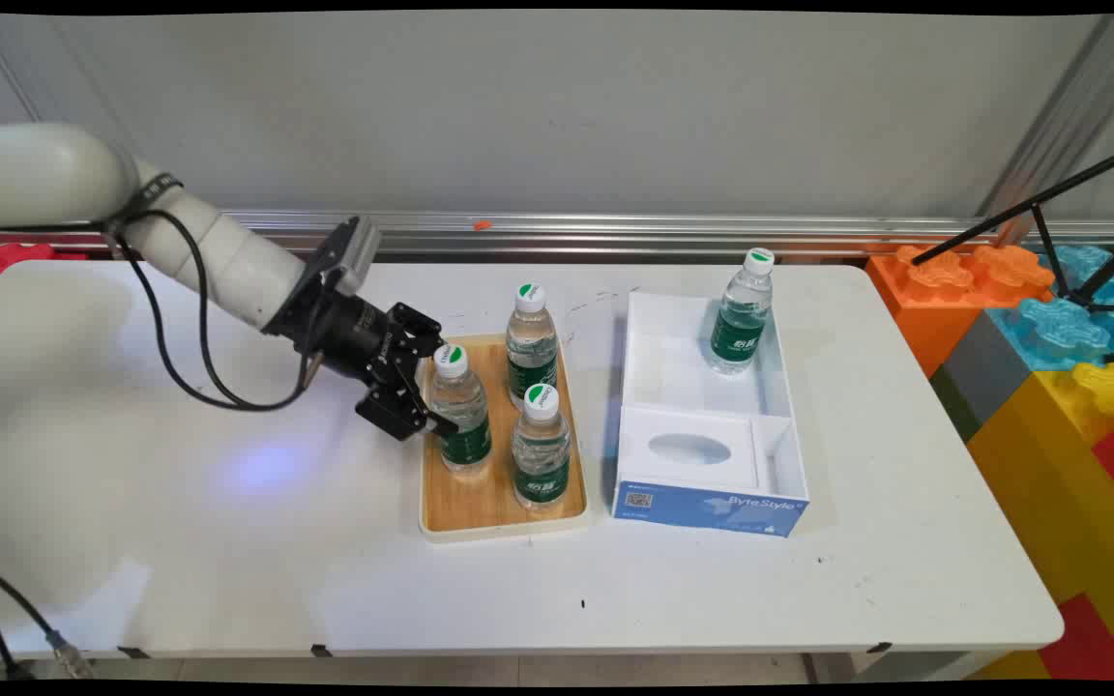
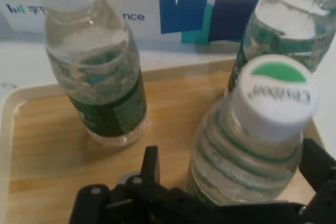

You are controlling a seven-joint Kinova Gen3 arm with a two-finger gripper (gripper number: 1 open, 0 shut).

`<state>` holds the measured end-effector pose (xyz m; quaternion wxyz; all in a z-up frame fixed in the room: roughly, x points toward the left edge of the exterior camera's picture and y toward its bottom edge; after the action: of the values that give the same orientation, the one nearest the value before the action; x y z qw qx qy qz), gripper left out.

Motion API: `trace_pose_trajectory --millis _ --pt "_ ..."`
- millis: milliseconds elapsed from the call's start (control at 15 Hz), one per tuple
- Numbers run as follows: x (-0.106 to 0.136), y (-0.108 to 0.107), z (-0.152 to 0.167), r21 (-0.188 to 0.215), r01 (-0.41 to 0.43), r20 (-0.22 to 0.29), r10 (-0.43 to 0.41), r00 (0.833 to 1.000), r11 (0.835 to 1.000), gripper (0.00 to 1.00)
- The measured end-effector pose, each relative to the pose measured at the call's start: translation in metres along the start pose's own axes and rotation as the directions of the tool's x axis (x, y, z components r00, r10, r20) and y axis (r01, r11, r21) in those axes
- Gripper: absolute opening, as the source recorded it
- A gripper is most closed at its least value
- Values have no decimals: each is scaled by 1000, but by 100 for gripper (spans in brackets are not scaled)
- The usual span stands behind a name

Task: Pick up the green bottle from the white box

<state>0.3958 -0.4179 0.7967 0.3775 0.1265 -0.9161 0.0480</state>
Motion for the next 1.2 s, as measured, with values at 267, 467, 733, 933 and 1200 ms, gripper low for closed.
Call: trace_pose_trajectory --millis 267,467,733,933,1200 --pt "21 -5 -32 -57 34 -10 -35 999 998 100" --pt "44 -20 -54 -69 40 -41 -42 998 997 100" --pt "81 -60 -70 -34 0 -79 -3 997 999 100" --pt "100 -90 -69 -21 -37 -86 35 996 999 100" --pt "120 -133 -57 -37 -103 -84 99 991 994 100"
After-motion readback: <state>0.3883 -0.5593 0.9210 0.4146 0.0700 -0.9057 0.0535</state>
